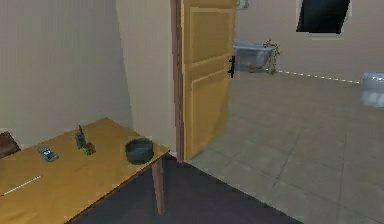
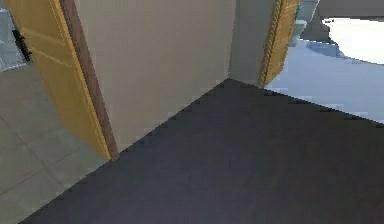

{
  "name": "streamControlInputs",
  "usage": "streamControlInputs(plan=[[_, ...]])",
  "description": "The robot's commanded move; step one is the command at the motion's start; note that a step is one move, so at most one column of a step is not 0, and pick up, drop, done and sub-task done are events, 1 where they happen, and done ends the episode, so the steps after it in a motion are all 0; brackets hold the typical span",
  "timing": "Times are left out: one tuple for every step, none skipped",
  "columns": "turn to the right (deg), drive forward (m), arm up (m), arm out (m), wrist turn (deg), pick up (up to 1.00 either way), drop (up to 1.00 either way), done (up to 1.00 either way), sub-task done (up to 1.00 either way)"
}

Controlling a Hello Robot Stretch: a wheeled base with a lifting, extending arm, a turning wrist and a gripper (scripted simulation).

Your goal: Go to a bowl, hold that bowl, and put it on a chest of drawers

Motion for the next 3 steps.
streamControlInputs(plan=[[0.0,1.00,0.00,0.00,0.0,0.00,0.00,0.00,0.00],[42.0,0.00,0.00,0.00,0.0,0.00,0.00,0.00,0.00],[0.0,0.05,0.00,0.00,0.0,0.00,0.00,0.00,0.00]])
